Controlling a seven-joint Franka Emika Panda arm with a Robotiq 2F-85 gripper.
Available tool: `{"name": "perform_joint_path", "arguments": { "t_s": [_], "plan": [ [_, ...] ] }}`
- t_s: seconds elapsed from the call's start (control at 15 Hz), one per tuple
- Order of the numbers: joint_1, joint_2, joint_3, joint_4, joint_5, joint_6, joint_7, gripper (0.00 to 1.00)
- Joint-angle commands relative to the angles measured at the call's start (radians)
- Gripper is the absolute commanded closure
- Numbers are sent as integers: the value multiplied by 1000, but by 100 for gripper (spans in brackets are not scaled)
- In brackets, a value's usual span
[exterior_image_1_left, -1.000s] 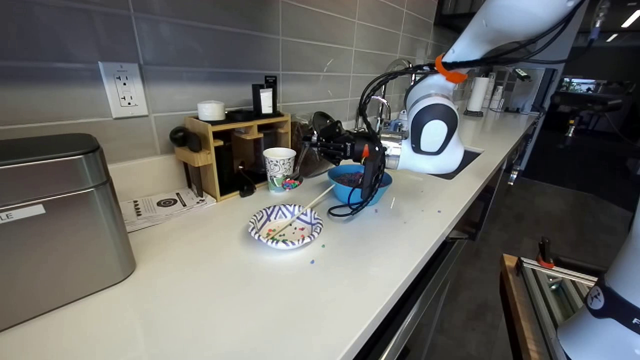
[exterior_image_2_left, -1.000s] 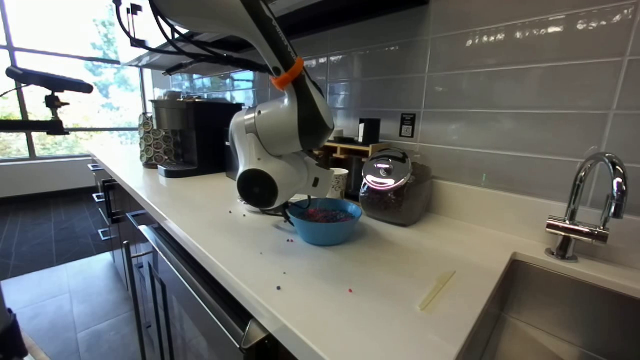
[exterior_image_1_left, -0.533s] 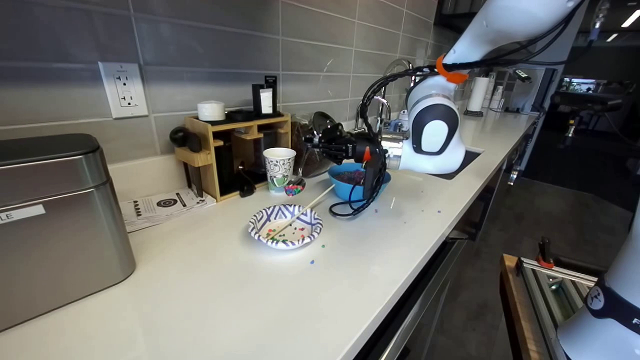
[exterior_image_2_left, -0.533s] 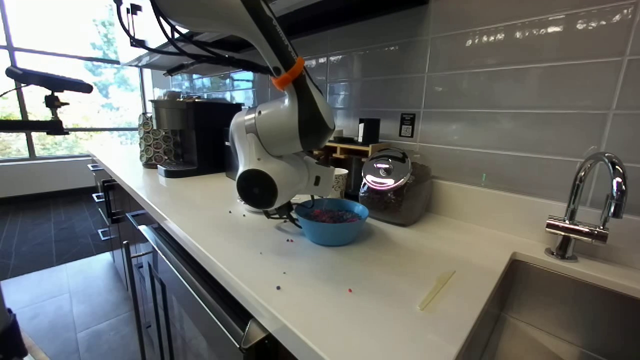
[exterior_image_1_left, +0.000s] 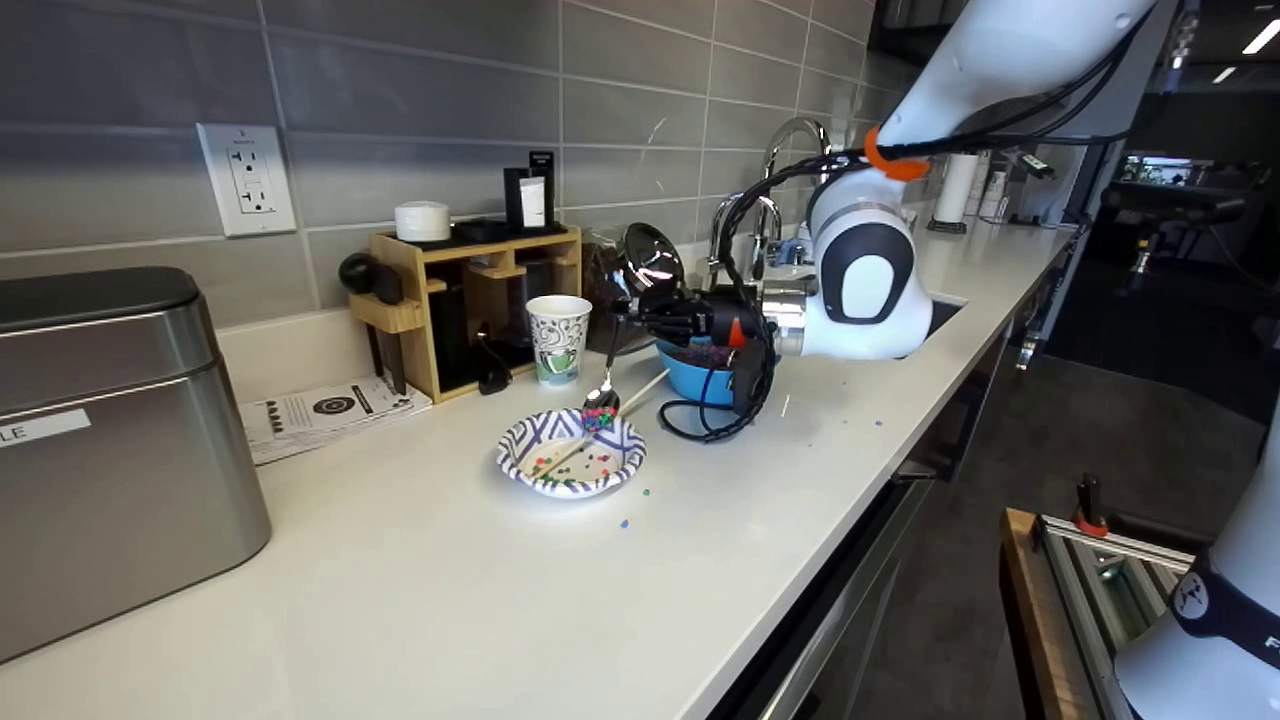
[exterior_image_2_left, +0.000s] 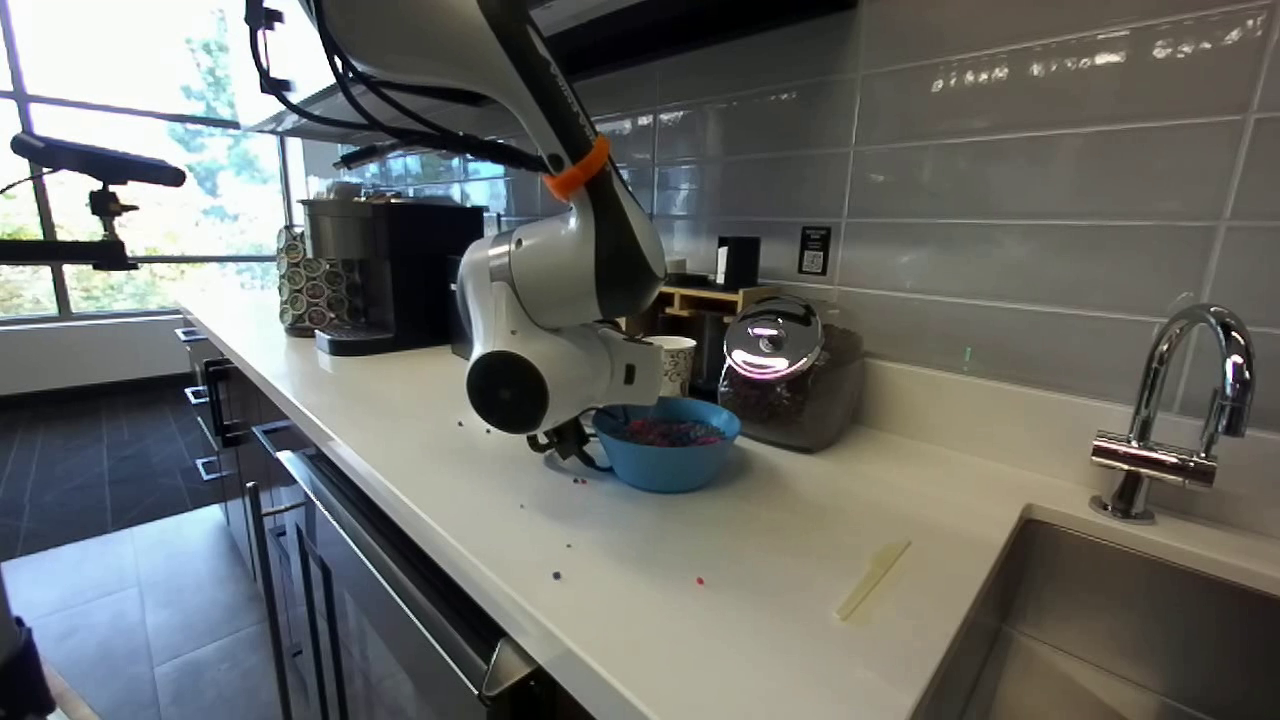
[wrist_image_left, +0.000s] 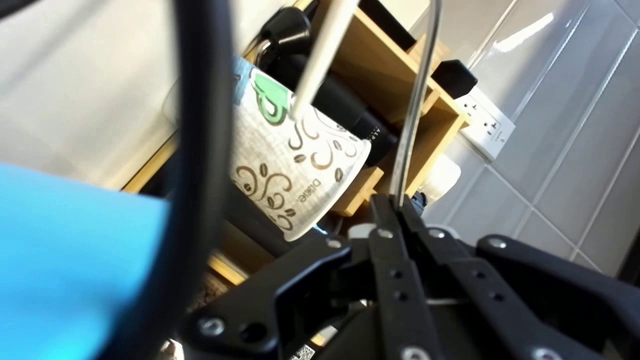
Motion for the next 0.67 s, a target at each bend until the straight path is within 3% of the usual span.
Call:
{"name": "perform_joint_path", "arguments": {
  "t_s": [0.0,0.6],
  "plan": [
    [9,29,-4,7,2,25,-70,100],
    [36,16,15,-10,1,14,-169,100]
  ]
}}
